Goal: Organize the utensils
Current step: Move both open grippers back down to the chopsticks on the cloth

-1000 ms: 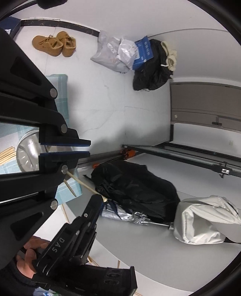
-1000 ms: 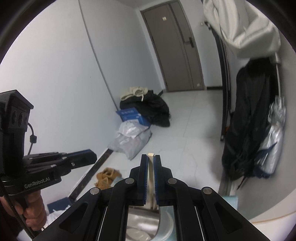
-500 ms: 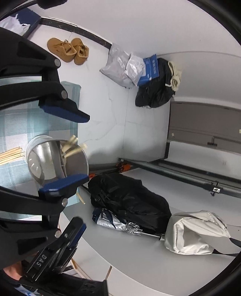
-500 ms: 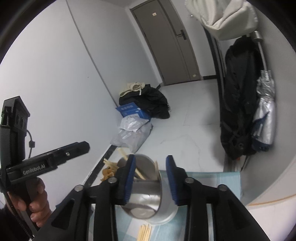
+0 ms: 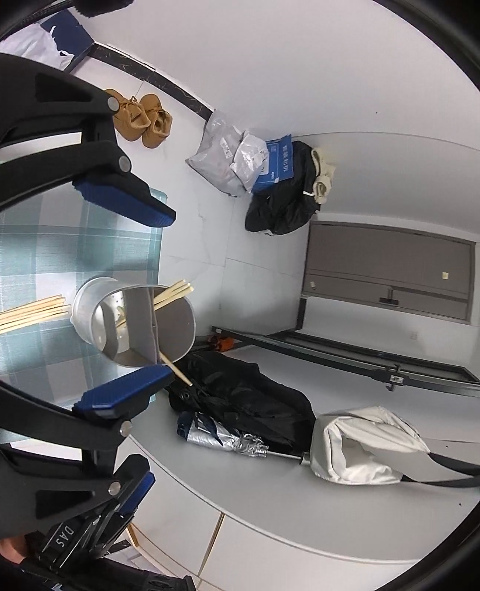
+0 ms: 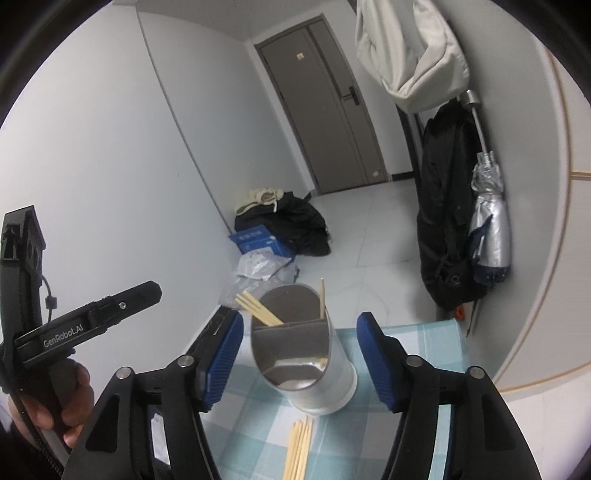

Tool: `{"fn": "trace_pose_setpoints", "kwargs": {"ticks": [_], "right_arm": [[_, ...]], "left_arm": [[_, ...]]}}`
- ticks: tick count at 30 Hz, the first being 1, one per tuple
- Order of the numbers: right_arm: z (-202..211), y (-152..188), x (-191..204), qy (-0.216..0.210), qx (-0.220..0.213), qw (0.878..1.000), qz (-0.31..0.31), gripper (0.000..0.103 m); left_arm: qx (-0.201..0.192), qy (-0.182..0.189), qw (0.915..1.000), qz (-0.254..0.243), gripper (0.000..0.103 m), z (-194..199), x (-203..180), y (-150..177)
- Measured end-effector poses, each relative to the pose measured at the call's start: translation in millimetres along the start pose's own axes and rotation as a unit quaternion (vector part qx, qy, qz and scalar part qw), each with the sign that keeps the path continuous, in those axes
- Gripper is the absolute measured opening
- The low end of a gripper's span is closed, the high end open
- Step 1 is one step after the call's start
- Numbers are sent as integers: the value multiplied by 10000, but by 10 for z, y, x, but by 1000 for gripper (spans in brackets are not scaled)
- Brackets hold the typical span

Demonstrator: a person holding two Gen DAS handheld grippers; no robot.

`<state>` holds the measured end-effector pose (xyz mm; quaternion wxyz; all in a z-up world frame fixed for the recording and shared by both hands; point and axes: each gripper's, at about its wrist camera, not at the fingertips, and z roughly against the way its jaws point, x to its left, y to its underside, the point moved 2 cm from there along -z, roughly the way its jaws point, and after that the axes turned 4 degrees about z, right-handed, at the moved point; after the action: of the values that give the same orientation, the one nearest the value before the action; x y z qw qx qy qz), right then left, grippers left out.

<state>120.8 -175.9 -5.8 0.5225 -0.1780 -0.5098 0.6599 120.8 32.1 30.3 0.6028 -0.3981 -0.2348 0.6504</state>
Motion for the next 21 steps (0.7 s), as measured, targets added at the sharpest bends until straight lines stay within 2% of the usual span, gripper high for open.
{"fn": "trace_pose_setpoints", "kwargs": {"ticks": [2,5,15,21], "right_arm": [[93,54,11,56,-67,9999,-52,74],[197,165,43,63,-131,9999,-80,76],[287,622,47,289,-110,9995,-44,83],[199,910,-20,391,125,9991,-58,83]], "left_arm": [[-71,-35,10000,22,78,47,2,62],[-141,-77,9998,118,83,104,38,155],[-200,-153,9996,87,83,167,108,561],[-93,-179,9996,222,84,39,186,769]]}}
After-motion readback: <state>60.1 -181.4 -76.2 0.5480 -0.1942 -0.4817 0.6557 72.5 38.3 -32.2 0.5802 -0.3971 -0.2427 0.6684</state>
